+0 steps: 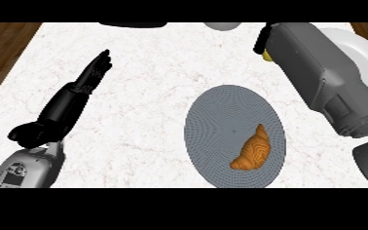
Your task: Pick the lemon from the placemat and place it in the plate
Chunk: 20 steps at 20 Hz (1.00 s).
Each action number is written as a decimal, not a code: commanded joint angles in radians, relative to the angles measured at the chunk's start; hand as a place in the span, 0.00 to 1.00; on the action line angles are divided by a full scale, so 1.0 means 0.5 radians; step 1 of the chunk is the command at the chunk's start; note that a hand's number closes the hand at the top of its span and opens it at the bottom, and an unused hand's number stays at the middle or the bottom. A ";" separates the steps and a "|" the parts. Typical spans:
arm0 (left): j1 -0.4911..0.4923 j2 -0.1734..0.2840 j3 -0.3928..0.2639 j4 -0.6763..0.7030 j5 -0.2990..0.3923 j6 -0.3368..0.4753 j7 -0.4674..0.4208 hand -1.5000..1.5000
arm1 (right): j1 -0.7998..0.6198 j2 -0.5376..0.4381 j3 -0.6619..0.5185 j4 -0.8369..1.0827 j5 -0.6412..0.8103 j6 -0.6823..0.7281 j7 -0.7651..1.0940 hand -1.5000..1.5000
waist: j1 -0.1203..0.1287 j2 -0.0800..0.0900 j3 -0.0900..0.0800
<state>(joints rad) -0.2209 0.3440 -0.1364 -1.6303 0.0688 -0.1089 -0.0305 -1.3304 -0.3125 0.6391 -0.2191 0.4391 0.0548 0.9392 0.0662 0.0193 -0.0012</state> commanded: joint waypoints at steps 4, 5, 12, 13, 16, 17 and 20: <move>-0.059 -0.014 -0.049 0.004 -0.039 -0.017 0.006 0.50 | -0.221 0.205 0.041 0.203 0.172 -0.745 0.718 1.00 | 0.073 0.032 -0.001; -0.091 -0.023 -0.021 0.003 0.002 -0.021 0.029 0.50 | -0.283 0.227 0.054 0.240 0.195 -0.747 0.778 1.00 | 0.077 0.029 -0.002; -0.071 -0.047 -0.028 0.020 -0.026 0.003 0.027 0.50 | -0.342 0.174 0.181 0.434 0.352 -0.868 0.870 1.00 | 0.042 0.027 0.000; -0.138 -0.034 -0.010 0.017 -0.011 -0.006 0.082 0.50 | -0.304 0.153 0.177 0.435 0.349 -0.884 0.863 1.00 | 0.032 0.033 0.002; -0.029 0.001 -0.001 -0.059 0.017 -0.047 0.054 0.50 | -0.246 0.092 0.181 0.437 0.358 -0.967 0.848 1.00 | 0.057 0.025 0.003; -0.065 -0.014 0.013 0.019 0.006 -0.036 0.022 0.50 | -0.325 0.115 0.171 0.437 0.349 -0.892 0.904 1.00 | 0.037 0.027 0.000; -0.036 -0.042 -0.003 0.012 -0.029 -0.003 -0.007 0.50 | -0.228 0.017 0.155 0.438 0.337 -1.050 0.806 1.00 | 0.021 0.027 0.003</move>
<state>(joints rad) -0.2452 0.3304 -0.1381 -1.6260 0.0612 -0.1173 -0.0257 -1.4546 -0.2824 0.7196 0.0003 0.6072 -0.3446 1.1602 0.0823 0.0333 -0.0005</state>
